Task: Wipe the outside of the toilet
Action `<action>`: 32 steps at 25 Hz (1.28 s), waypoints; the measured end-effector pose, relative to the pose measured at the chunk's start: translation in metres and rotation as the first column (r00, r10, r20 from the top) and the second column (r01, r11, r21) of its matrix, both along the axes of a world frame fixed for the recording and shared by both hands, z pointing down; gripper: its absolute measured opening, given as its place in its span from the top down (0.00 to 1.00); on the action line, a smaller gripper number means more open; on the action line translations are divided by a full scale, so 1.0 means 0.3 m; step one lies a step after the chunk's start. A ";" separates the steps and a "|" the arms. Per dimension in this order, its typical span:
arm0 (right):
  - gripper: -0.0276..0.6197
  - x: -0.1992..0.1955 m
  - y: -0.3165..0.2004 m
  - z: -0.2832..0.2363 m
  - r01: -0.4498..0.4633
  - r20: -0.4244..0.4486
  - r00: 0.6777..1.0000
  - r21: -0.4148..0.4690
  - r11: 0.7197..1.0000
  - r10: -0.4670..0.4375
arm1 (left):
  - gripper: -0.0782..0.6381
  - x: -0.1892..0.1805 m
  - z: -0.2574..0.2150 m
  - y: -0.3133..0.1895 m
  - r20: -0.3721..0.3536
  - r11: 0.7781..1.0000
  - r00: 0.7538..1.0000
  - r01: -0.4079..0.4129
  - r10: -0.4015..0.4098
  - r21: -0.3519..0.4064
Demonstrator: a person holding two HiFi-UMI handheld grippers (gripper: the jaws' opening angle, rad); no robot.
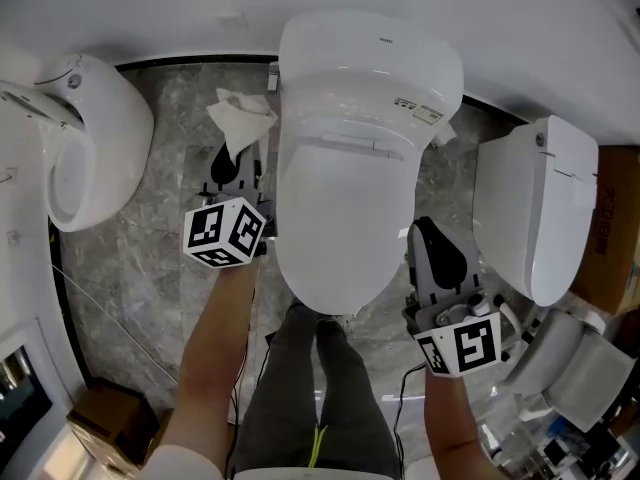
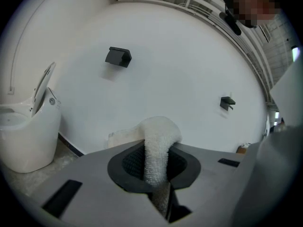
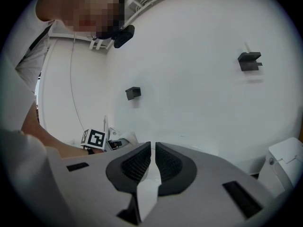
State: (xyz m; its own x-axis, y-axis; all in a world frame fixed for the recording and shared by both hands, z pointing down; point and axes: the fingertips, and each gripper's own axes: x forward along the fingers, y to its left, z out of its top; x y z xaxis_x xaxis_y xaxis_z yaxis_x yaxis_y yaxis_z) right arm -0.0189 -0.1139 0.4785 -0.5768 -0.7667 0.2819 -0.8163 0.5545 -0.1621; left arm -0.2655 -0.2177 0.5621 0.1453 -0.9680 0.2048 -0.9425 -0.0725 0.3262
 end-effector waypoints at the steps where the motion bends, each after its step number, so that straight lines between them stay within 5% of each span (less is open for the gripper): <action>1: 0.88 -0.003 -0.006 0.009 -0.002 -0.001 1.000 0.000 1.000 0.002 | 0.81 -0.010 0.019 -0.008 0.005 1.000 1.000 0.008 -0.008 -0.006; 8: 0.88 0.029 -0.022 0.103 -0.036 -0.007 0.999 -0.013 0.999 0.036 | 0.81 -0.004 0.183 -0.072 0.003 0.997 0.999 0.046 -0.046 -0.055; 32: 0.88 0.215 -0.046 0.318 -0.103 0.007 0.995 -0.080 0.991 0.104 | 0.81 0.277 0.433 -0.265 0.048 0.990 0.997 -0.061 0.067 -0.131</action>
State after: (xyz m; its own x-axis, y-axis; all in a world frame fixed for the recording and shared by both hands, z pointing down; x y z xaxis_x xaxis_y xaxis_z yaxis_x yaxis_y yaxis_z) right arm 0.0456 -0.1276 0.5738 -0.4990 -0.7979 0.3382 -0.8665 0.4520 -0.2121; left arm -0.1825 -0.2973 0.6921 0.1919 -0.9219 0.3365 -0.9533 -0.0937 0.2870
